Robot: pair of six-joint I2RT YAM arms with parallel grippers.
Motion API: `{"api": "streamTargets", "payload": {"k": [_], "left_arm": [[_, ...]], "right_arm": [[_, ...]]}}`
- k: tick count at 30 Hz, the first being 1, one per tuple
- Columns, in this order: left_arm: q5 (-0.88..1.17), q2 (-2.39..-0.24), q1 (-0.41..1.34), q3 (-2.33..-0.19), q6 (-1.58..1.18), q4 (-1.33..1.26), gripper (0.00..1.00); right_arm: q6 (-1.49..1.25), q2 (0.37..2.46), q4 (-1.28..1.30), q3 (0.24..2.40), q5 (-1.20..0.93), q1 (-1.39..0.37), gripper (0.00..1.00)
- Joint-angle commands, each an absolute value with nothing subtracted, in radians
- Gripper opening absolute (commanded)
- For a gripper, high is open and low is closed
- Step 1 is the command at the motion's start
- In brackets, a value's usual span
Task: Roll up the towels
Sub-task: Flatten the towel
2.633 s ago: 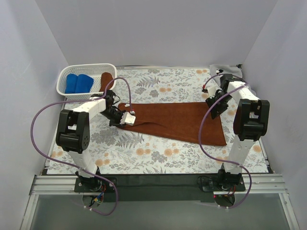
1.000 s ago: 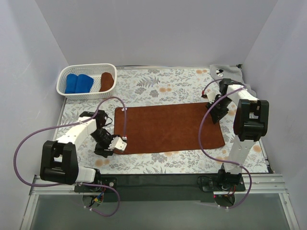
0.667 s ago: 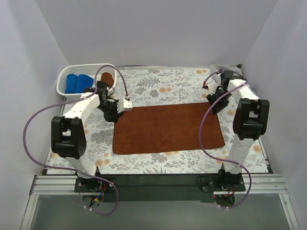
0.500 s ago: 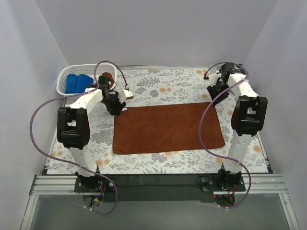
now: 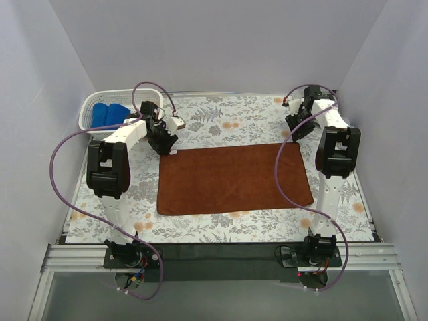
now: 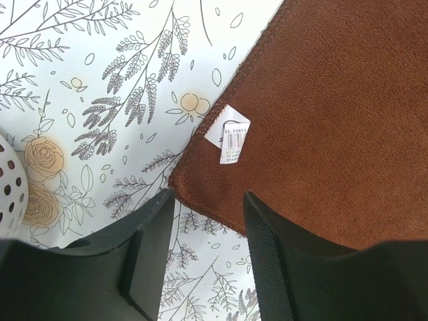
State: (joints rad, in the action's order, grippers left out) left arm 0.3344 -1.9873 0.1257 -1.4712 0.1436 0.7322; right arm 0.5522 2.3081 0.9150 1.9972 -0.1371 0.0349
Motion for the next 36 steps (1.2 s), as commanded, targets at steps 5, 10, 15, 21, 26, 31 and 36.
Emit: {"api": "streamTargets", "payload": {"k": [5, 10, 15, 21, 26, 31, 36], "left_arm": [[0.333, -1.973, 0.115, -1.509, 0.132, 0.738, 0.45], [0.316, -1.996, 0.114, -1.532, 0.118, 0.749, 0.45], [0.308, -2.026, 0.114, -1.557, 0.12, 0.753, 0.46], [0.307, -2.072, 0.112, -1.606, 0.118, 0.765, 0.45], [0.324, -2.114, 0.112, -1.647, 0.112, 0.773, 0.43], [0.334, -2.129, 0.112, -1.646, 0.127, 0.788, 0.37], [0.342, -2.131, 0.11, -1.623, 0.15, 0.804, 0.21]], "right_arm": [[0.574, 2.287, 0.92, 1.936, -0.141, 0.035, 0.36], [0.587, 2.307, 0.919, 1.925, -0.132, 0.04, 0.34], [0.601, 2.313, 0.919, 1.919, -0.129, 0.046, 0.18], [0.609, 2.293, 0.92, 1.891, -0.144, 0.048, 0.02], [0.611, 2.292, 0.92, 1.89, -0.143, 0.048, 0.01], [0.612, 2.287, 0.92, 1.887, -0.138, 0.049, 0.01], [0.62, 2.28, 0.92, 1.878, -0.132, 0.052, 0.01]]}}
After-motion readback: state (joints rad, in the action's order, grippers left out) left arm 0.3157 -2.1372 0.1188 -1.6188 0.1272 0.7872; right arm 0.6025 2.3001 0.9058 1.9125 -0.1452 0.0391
